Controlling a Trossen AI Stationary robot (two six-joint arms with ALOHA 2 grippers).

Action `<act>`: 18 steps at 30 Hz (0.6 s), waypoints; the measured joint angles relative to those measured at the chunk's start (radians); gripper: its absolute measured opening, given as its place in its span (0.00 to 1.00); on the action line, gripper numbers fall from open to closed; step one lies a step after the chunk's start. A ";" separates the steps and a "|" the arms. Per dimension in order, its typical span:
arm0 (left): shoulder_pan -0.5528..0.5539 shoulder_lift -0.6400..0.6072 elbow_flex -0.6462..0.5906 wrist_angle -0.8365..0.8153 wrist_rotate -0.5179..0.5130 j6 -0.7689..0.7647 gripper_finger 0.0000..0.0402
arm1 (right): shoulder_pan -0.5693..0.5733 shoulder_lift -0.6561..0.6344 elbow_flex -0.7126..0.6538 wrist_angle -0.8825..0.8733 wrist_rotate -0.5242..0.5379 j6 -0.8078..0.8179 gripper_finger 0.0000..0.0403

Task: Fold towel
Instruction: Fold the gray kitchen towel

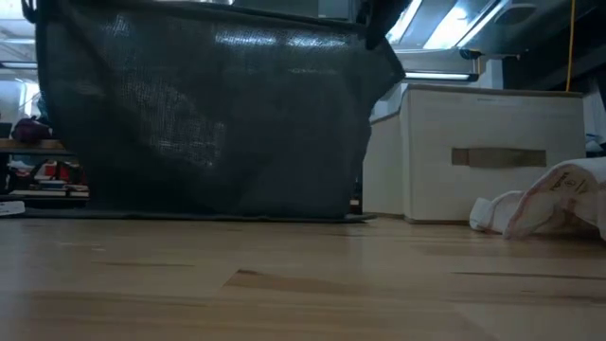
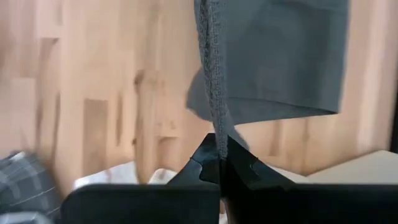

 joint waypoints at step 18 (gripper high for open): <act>-0.025 -0.014 -0.185 0.002 0.159 -0.099 0.00 | -0.002 -0.007 0.205 -0.058 0.056 -0.137 0.00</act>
